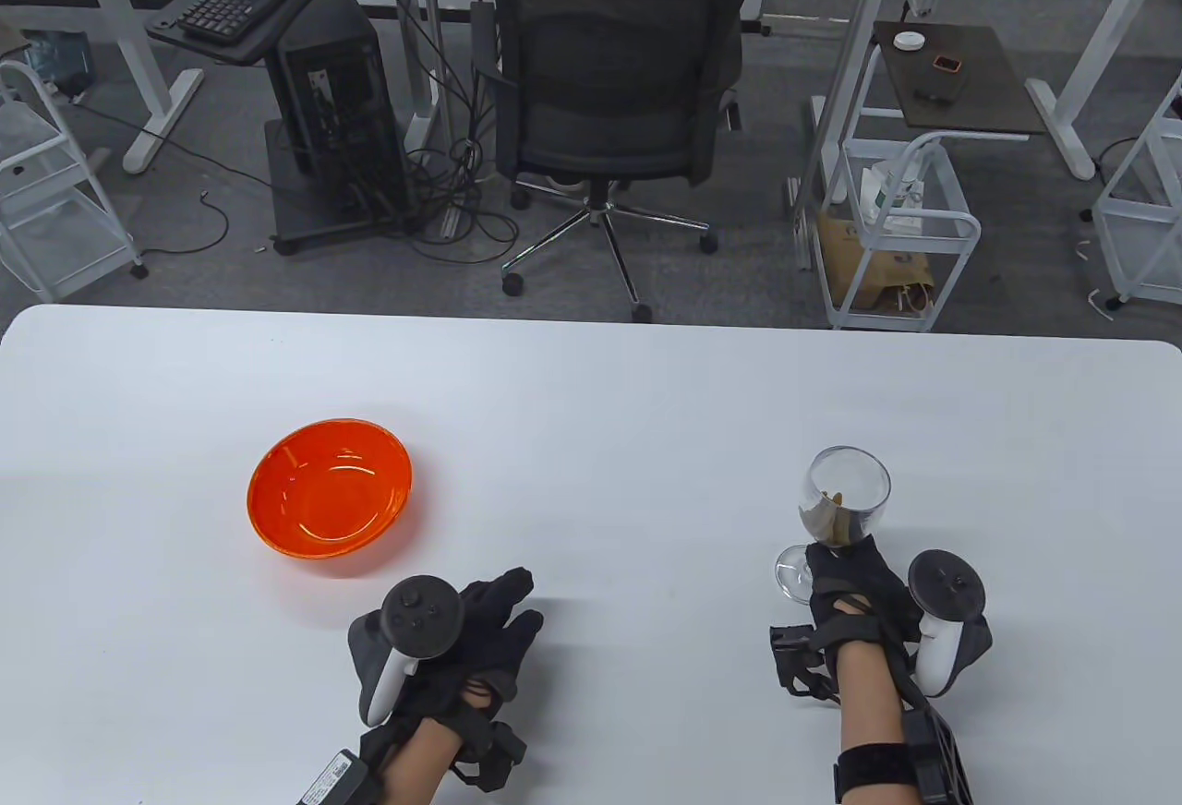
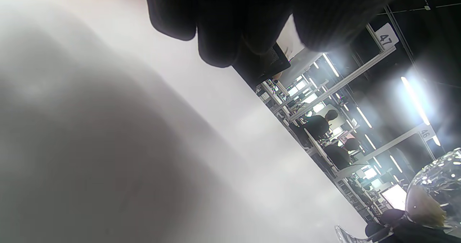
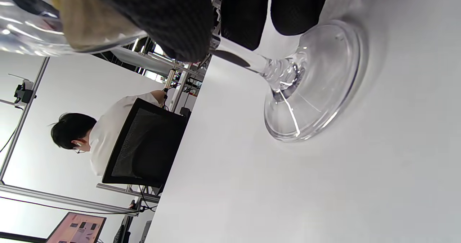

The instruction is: Pour raisins from wine glass into the bowl

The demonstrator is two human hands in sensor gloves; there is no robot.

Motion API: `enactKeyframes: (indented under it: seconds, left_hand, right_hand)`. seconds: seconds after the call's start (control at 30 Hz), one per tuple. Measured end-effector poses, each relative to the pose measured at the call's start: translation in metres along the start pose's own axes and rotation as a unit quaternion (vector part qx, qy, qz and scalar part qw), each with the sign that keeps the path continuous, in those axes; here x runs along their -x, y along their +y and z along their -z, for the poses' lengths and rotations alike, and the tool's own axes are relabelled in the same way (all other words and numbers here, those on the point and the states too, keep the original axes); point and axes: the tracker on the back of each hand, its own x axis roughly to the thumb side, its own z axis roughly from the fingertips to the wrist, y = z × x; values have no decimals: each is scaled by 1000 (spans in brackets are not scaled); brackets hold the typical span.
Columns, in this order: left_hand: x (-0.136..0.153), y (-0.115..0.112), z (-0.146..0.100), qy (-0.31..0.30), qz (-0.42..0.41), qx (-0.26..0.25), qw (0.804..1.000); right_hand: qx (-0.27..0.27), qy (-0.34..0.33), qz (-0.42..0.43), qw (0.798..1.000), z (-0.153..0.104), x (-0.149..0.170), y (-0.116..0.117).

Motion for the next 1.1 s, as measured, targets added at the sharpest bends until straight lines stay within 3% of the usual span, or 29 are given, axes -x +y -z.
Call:
enactKeyframes:
  seconds: [0.67,0.93,1.1]
  left_hand:
    - [-5,-3,0,-19,-17,-6,1000]
    - [-18,8,20,1,-36,-5,999]
    - [-5,0,28,5,-90,-2,996]
  right_hand:
    - [-60,-37,42,997,-13,-8,10]
    - [-71,-48,35,996,-17,-9,16]
    - [-72,-55,24,996,-20,-10,15]
